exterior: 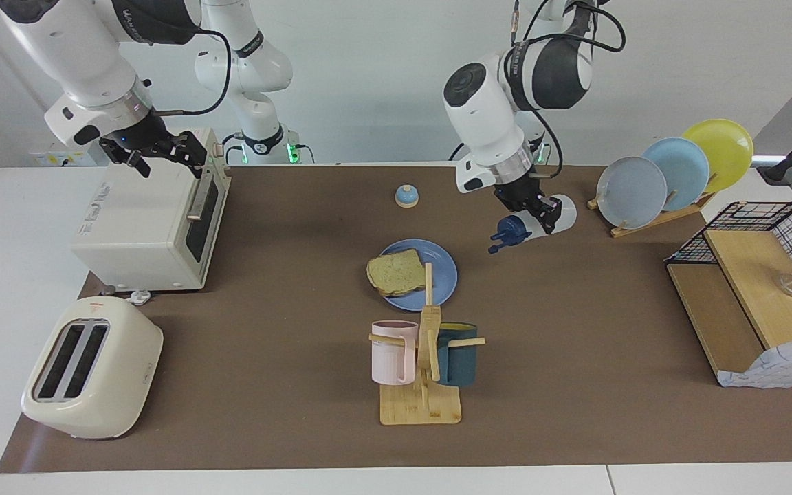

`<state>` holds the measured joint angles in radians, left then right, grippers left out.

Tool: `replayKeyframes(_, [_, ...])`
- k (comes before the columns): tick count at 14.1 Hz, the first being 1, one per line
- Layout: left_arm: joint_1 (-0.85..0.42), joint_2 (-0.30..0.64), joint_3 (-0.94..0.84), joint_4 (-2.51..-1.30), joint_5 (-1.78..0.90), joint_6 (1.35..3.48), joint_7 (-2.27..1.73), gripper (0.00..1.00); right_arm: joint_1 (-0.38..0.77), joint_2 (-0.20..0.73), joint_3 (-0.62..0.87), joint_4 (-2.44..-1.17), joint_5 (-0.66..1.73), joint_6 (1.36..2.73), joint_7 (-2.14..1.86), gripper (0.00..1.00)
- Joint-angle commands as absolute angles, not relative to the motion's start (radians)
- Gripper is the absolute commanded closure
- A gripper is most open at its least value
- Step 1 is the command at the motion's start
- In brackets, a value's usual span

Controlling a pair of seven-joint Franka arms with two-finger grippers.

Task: Put bread on plate and add seasoning
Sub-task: 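Carry the bottle back beside the mug rack with the left gripper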

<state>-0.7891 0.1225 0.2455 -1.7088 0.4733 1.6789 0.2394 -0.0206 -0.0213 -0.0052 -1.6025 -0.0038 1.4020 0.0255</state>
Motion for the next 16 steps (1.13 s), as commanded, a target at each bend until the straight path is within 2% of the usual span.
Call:
replayKeyframes(1, [-0.723,0.042,0.236,-1.791,0.39,1.787,0.164,1.0,-0.035,-0.043,0.003,-1.626,-0.009,1.401,-0.005,0.0])
replayKeyframes(7, [-0.62,-0.037,0.236,-1.94,0.278,2.06,0.0,1.0,-0.035,-0.043,0.003,-1.626,-0.009,1.399,-0.005,0.0])
replayKeyframes(16, [-0.552,-0.135,0.238,-2.275,0.276,2.635,-0.376,1.0,-0.035,-0.043,0.003,-1.626,-0.009,1.399,-0.005,0.0])
